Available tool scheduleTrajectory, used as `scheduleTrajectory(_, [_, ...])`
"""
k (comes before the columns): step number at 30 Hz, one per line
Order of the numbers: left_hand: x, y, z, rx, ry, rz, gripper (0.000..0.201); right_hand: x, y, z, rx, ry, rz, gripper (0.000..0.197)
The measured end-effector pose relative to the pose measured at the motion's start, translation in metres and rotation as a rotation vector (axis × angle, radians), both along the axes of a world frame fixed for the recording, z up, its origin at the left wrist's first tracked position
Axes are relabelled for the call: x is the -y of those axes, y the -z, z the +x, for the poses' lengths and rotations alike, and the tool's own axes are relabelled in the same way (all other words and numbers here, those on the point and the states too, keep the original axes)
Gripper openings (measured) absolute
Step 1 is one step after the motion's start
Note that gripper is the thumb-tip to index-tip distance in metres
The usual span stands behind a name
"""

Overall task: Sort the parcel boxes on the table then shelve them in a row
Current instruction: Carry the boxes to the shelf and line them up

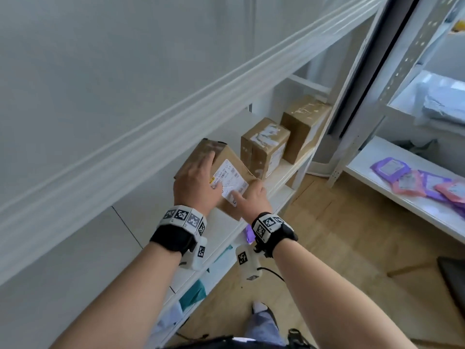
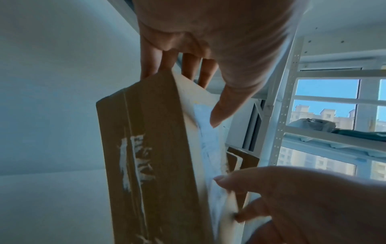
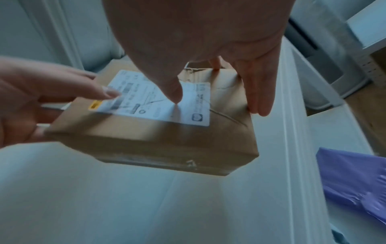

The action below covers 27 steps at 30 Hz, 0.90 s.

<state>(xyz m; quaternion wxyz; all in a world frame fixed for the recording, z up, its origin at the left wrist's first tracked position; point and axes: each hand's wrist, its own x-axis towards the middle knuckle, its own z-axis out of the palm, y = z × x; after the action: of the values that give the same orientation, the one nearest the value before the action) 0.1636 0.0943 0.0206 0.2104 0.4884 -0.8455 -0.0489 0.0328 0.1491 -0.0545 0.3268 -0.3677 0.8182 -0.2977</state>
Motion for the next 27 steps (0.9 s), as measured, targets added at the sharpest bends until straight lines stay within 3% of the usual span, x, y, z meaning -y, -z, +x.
scheduleTrajectory(5, [0.005, 0.026, -0.036, 0.075, 0.032, 0.014, 0.061, 0.036, 0.006, -0.018, -0.065, -0.101, -0.013, 0.044])
scheduleTrajectory(8, [0.009, 0.031, -0.049, 0.029, 0.073, -0.059, 0.057, 0.036, 0.011, -0.033, -0.115, -0.143, 0.009, 0.050])
scheduleTrajectory(14, [0.011, 0.028, -0.053, -0.009, 0.045, -0.006, 0.053, 0.029, 0.027, -0.042, -0.200, -0.244, 0.083, 0.045])
scheduleTrajectory(21, [-0.003, 0.028, -0.018, -0.016, -0.060, -0.009, 0.077, 0.019, 0.039, -0.015, -0.224, -0.387, 0.255, 0.042])
scheduleTrajectory(27, [-0.031, 0.046, 0.037, 0.019, -0.176, 0.104, 0.078, 0.002, 0.036, 0.024, -0.337, -0.400, 0.243, 0.046])
